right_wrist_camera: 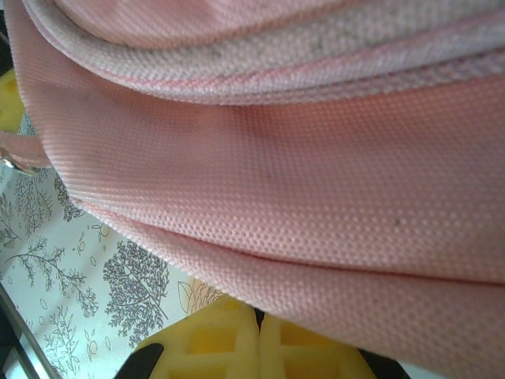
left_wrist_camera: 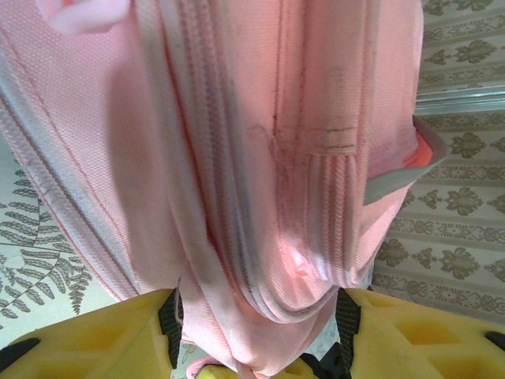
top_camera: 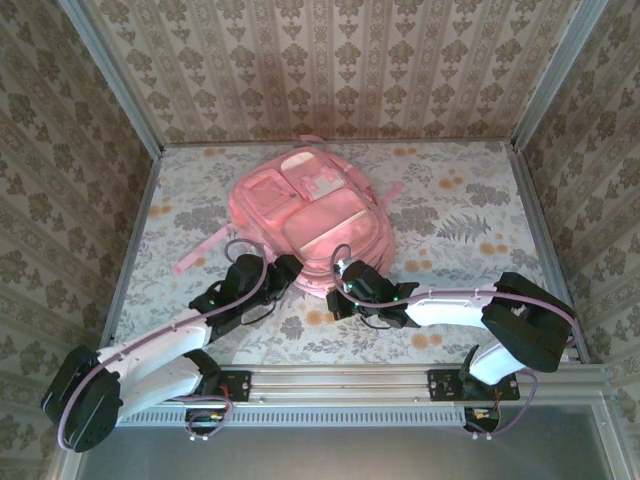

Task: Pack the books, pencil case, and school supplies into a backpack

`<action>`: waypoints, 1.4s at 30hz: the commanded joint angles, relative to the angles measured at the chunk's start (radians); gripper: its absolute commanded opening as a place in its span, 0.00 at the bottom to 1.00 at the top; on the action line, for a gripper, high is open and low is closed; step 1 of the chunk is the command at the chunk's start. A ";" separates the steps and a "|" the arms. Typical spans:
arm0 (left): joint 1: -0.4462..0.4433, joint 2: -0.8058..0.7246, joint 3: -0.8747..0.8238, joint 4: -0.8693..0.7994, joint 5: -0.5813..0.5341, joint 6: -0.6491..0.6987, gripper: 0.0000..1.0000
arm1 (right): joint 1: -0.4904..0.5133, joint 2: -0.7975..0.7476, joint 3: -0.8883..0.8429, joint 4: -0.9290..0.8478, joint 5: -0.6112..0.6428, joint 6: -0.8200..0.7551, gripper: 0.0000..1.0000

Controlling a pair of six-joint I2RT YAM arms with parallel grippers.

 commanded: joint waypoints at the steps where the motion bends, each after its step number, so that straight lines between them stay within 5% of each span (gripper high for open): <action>1: -0.008 0.000 0.025 0.007 -0.017 0.023 0.57 | 0.009 0.020 0.025 0.025 -0.027 0.017 0.00; 14: 0.008 0.230 0.148 0.025 -0.008 0.068 0.55 | 0.008 0.031 0.038 -0.020 -0.007 0.020 0.00; 20: 0.018 0.276 0.223 -0.064 -0.023 0.109 0.16 | 0.008 0.009 0.076 -0.187 0.065 -0.002 0.00; 24: 0.026 0.251 0.217 -0.125 -0.057 0.112 0.01 | 0.008 -0.004 0.090 -0.269 0.105 -0.011 0.00; 42: 0.042 0.180 0.238 -0.287 -0.105 0.179 0.00 | -0.040 -0.089 0.088 -0.445 0.144 -0.051 0.00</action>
